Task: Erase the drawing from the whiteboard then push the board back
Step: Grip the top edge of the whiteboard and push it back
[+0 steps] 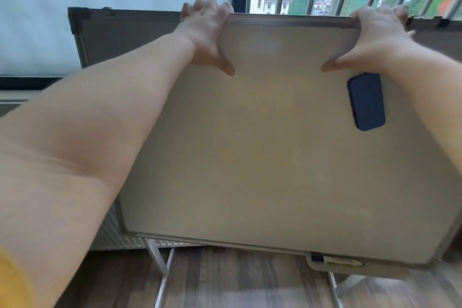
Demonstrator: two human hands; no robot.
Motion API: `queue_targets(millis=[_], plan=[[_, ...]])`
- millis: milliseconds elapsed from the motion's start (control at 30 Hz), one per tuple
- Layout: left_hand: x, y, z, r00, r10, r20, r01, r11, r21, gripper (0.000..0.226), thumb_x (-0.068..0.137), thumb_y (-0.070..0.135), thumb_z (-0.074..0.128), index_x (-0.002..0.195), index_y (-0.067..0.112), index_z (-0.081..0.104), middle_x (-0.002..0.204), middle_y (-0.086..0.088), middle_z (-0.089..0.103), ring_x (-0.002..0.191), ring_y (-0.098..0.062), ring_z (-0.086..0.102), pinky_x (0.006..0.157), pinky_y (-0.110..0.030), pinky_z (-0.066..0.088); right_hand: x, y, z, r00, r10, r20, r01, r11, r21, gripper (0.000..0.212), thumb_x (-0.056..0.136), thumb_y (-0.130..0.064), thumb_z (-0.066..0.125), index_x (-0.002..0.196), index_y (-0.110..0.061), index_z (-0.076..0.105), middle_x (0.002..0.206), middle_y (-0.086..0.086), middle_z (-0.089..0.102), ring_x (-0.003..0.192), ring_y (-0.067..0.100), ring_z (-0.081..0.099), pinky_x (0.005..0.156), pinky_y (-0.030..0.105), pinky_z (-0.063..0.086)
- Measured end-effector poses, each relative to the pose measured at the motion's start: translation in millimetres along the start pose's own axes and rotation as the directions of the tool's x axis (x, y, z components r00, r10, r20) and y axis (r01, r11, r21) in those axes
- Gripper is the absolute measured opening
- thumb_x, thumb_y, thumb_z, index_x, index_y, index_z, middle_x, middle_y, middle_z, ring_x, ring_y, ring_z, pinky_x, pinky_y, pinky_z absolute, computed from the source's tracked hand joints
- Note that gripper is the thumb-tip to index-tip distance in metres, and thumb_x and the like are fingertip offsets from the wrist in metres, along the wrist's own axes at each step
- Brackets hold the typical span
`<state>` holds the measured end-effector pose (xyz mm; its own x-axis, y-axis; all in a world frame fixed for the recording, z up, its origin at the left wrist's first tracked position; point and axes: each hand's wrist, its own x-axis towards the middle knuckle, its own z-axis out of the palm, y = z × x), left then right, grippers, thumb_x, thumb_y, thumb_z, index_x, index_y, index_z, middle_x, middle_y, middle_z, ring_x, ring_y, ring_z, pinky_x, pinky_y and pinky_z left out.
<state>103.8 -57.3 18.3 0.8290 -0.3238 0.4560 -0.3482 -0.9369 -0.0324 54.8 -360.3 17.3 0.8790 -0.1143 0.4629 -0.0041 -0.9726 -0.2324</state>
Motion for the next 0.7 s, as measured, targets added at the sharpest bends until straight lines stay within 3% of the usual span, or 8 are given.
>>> queue_targets(millis=[100, 200, 700], plan=[[0.4, -6.3, 1.6, 1.000, -0.015, -0.002, 0.015, 1.000, 0.026, 0.110, 0.040, 0.066, 0.083, 0.129, 0.021, 0.035, 0.125, -0.012, 0.038, 0.117, -0.031, 0.031, 0.100, -0.040, 0.024, 6.8, -6.9, 3.3, 1.000, -0.016, 0.024, 0.017, 0.999, -0.035, 0.107, 0.051, -0.062, 0.083, 0.136, -0.014, 0.038, 0.130, 0.014, 0.040, 0.128, 0.035, 0.024, 0.102, 0.059, 0.031], [-0.3, -17.0, 2.7, 1.000, -0.030, -0.007, 0.031, 0.998, 0.056, 0.112, 0.037, 0.068, 0.081, 0.128, 0.021, 0.035, 0.124, -0.012, 0.039, 0.118, -0.031, 0.032, 0.100, -0.041, 0.023, 14.3, -17.3, 8.9, 0.999, -0.025, 0.043, 0.026, 0.999, -0.021, 0.105, 0.054, -0.059, 0.084, 0.137, -0.015, 0.037, 0.132, 0.015, 0.040, 0.132, 0.035, 0.021, 0.105, 0.059, 0.026], [-17.3, -71.6, -1.3, 0.991, -0.133, -0.030, 0.136, 0.983, 0.124, 0.112, 0.041, 0.068, 0.081, 0.128, 0.020, 0.031, 0.122, -0.012, 0.037, 0.118, -0.030, 0.030, 0.100, -0.041, 0.023, 45.7, -67.0, 38.6, 0.982, -0.166, 0.089, 0.155, 0.980, 0.122, 0.104, 0.051, -0.058, 0.086, 0.134, -0.016, 0.041, 0.129, 0.009, 0.037, 0.124, 0.030, 0.027, 0.105, 0.049, 0.034]])
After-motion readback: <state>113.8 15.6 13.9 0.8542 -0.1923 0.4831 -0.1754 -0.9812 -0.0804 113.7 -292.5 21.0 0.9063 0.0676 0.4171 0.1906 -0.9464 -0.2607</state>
